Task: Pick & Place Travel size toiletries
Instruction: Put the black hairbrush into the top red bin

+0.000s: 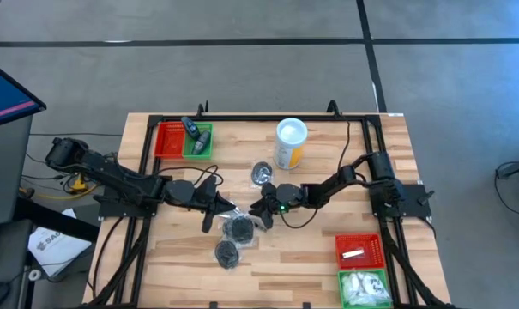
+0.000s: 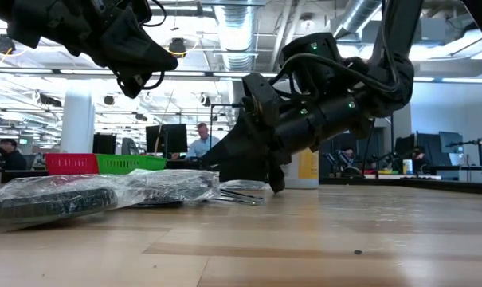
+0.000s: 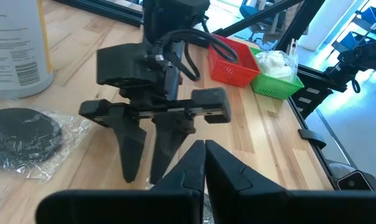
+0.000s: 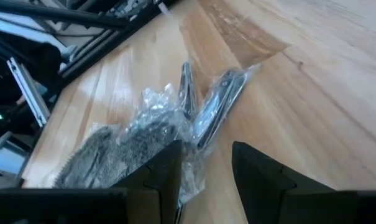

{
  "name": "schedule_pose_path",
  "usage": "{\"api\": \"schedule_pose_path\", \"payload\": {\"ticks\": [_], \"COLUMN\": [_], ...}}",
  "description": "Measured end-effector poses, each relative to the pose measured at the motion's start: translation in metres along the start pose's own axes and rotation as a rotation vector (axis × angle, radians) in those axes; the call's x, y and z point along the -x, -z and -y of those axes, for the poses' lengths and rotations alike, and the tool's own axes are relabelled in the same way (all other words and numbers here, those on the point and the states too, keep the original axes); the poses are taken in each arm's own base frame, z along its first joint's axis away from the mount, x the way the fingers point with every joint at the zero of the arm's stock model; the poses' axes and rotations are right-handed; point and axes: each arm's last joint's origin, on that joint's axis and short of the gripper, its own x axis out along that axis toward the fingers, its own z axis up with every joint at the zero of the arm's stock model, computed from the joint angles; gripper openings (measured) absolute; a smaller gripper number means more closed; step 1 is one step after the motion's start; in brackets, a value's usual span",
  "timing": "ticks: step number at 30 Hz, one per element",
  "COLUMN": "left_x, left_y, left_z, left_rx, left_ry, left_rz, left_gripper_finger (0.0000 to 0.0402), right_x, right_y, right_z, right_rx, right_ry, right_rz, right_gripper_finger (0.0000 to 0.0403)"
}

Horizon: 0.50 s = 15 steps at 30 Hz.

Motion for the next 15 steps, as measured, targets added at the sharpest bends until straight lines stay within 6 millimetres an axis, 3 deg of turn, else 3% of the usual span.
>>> {"api": "schedule_pose_path", "payload": {"ticks": [15], "left_x": [0.0], "left_y": [0.0], "left_z": [0.0], "left_rx": [0.0], "left_ry": [0.0], "left_rz": [0.001], "left_gripper_finger": [0.0003], "right_x": [0.0001], "right_y": [0.0096], "right_z": [-0.0097], "right_rx": [0.015], "right_ry": [-0.002], "right_rz": [-0.049], "right_gripper_finger": [0.0132]}}
